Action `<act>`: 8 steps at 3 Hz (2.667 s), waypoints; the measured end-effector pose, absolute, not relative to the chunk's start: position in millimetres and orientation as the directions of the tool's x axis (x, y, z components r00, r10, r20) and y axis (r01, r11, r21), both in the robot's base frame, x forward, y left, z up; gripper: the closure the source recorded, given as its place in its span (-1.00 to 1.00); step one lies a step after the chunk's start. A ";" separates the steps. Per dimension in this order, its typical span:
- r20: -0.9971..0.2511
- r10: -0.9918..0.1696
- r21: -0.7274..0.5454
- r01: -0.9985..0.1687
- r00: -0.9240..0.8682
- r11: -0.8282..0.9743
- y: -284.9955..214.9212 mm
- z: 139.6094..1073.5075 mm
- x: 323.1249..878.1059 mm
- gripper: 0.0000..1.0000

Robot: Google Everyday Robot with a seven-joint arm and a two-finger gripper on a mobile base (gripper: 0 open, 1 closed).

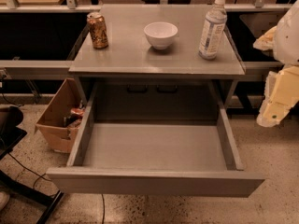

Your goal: Place orange can into top drawer

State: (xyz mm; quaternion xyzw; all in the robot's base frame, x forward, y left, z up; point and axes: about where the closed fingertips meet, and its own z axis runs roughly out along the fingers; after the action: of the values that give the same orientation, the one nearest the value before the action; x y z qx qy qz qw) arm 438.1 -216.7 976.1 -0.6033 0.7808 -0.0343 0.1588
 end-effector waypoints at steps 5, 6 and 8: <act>-0.879 -0.428 -0.062 -0.838 -0.212 0.543 -101.6 900.4 570.5 -1.00; -0.909 -0.319 -0.007 -0.756 -0.267 0.654 -92.4 902.5 578.8 -1.00; -0.924 -0.293 -0.034 -0.714 -0.244 0.700 -98.5 910.0 595.0 -1.00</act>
Offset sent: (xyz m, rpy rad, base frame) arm 0.0483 0.0054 -0.0279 0.2150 -0.1762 -0.0359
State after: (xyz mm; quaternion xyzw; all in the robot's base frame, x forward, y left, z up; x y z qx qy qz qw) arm 595.0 -98.5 910.0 -0.3303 0.7621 0.2026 0.5187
